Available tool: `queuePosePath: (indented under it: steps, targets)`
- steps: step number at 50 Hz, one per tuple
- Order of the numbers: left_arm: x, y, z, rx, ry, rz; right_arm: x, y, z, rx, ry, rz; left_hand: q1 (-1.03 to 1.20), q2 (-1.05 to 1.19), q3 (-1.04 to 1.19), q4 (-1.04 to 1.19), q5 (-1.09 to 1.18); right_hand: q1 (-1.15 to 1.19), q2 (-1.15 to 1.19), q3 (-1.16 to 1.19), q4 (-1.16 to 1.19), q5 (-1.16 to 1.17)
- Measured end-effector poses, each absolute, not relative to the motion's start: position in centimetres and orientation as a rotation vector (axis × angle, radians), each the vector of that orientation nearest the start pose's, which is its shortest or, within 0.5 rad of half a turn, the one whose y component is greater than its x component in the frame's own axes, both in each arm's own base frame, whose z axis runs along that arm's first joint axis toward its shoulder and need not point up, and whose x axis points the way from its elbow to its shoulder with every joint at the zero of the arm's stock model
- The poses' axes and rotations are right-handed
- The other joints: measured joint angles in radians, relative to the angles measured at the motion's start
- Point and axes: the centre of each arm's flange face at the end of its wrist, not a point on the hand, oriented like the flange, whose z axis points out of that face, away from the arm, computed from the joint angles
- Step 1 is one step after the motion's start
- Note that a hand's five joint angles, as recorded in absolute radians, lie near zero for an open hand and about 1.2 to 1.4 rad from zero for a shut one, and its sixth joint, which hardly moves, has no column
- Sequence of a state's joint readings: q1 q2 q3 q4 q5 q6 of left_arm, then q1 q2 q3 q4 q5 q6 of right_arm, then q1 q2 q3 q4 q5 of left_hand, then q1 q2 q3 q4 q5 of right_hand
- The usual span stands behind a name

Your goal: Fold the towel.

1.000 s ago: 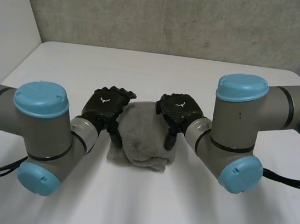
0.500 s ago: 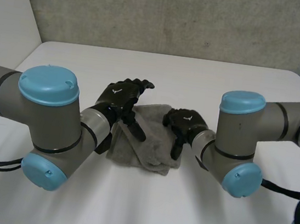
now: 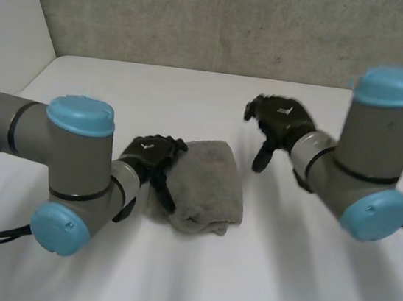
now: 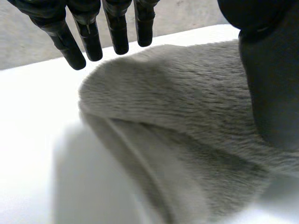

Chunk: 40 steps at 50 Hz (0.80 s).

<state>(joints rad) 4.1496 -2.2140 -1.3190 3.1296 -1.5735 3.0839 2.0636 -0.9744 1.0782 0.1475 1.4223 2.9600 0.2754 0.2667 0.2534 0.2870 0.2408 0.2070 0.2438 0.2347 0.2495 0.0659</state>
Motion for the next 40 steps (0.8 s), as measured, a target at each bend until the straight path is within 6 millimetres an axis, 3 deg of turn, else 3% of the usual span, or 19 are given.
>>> queuePosePath:
  steps: [4, 11, 20, 25, 31, 40]
  targets:
    - [-31.6, -27.1, 16.6, 0.69, 2.801, -1.902, 31.3, -29.7, 25.2, -0.83, 2.07, -1.765, 0.0, 0.0, 0.0, 0.0, 0.0, 0.0, 0.0, 0.0, 0.0, 0.0]
    - [-30.7, -27.0, 22.8, 0.609, 2.705, -2.093, 29.0, -29.3, 28.9, -0.702, 2.039, -1.844, -0.002, 0.0, -0.001, -0.014, -0.01, 0.0, 0.0, 0.0, 0.0, 0.0]
    - [-28.6, -23.6, 33.0, 0.512, 2.551, -2.395, 26.6, -28.2, 33.5, -0.445, 1.977, -1.954, -0.004, 0.0, -0.003, -0.019, -0.015, 0.0, 0.0, 0.0, 0.0, 0.0]
    - [-27.0, -21.8, 36.7, 0.424, 2.48, -2.514, 25.2, -27.5, 35.8, -0.357, 1.941, -2.031, -0.005, 0.0, -0.005, -0.019, -0.016, 0.0, 0.0, 0.0, 0.0, 0.0]
    - [-25.9, -21.5, 37.9, 0.336, 2.44, -2.532, 24.3, -26.7, 37.4, -0.323, 1.909, -2.092, -0.005, 0.0, -0.005, -0.019, -0.017, 0.0, 0.0, 0.0, 0.0, 0.0]
    - [-25.5, -22.8, 36.5, 0.304, 2.5, -2.399, 23.9, -26.5, 37.7, -0.323, 1.915, -2.101, -0.005, 0.0, -0.005, -0.019, -0.016, 0.0, 0.0, 0.0, 0.0, 0.0]
